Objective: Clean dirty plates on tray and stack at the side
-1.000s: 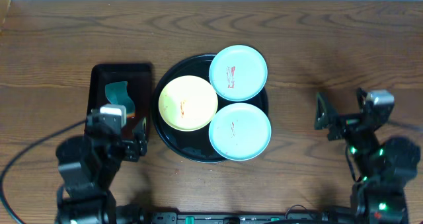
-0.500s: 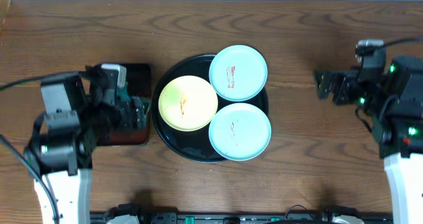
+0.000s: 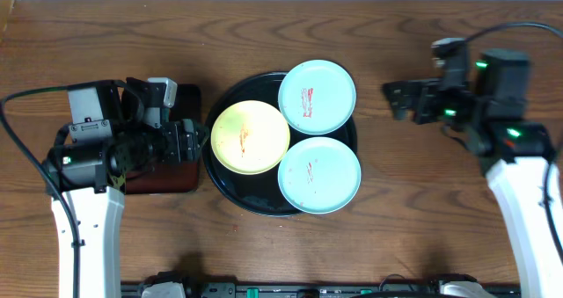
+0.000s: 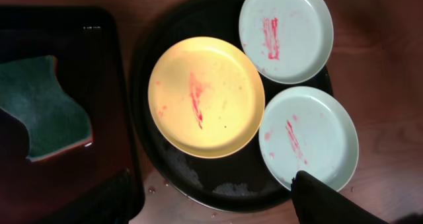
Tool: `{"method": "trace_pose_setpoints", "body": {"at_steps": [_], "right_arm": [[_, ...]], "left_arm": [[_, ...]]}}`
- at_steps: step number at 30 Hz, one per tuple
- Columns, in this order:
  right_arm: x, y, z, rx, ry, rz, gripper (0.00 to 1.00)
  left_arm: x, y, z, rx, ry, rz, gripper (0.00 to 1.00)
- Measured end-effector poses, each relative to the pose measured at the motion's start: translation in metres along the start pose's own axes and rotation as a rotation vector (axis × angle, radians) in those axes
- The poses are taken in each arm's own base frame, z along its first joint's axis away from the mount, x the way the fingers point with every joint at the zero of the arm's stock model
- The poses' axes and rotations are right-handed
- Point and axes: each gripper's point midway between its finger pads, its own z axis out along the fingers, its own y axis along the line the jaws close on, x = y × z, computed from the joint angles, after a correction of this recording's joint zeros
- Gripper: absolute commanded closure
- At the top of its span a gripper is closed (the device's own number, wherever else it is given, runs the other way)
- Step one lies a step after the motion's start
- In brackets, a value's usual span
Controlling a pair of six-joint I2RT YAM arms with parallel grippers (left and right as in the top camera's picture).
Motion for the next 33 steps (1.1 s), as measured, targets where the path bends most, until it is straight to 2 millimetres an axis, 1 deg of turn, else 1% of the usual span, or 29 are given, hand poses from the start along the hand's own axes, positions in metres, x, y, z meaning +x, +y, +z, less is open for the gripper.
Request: {"method": "trace_pose_setpoints", "body": {"at_steps": [4,8,11,13,14,18,21,23,29,33], "right_arm": [[0.02,0.025,0.031,0.001,0.148,-0.015,0.12],[0.024,0.051,0.059,0.027,0.258,-0.029,0.24],[0.026,0.067,0.083,0.038,0.312,-0.011,0.36],[0.032,0.073,0.101,0.05,0.347,0.017,0.44],[0.038,0.075,0.109,0.057,0.369,0.035,0.48],[0.07,0.075,0.143,0.101,0.454,0.108,0.5],[0.087,0.077,0.163,0.136,0.477,0.122,0.55],[0.096,0.083,0.173,0.144,0.485,0.117,0.58],[0.119,0.104,0.191,0.139,0.507,0.093,0.63],[0.129,0.106,0.198,0.158,0.518,0.096,0.64]], "left_arm": [[0.002,0.018,0.003,-0.098,0.021,-0.068,0.23],[0.002,0.047,-0.002,-0.265,0.047,-0.173,0.23],[-0.001,0.062,-0.008,-0.362,0.032,-0.231,0.23],[0.0,0.069,-0.012,-0.404,0.026,-0.256,0.23],[0.0,0.071,-0.013,-0.421,0.025,-0.266,0.23],[0.001,0.077,-0.013,-0.457,0.025,-0.288,0.23],[0.001,0.082,-0.012,-0.475,0.03,-0.293,0.23],[0.002,0.084,-0.011,-0.482,0.037,-0.298,0.23],[0.003,0.087,-0.01,-0.499,0.043,-0.304,0.23],[0.003,0.087,-0.01,-0.5,0.042,-0.307,0.23]]}}
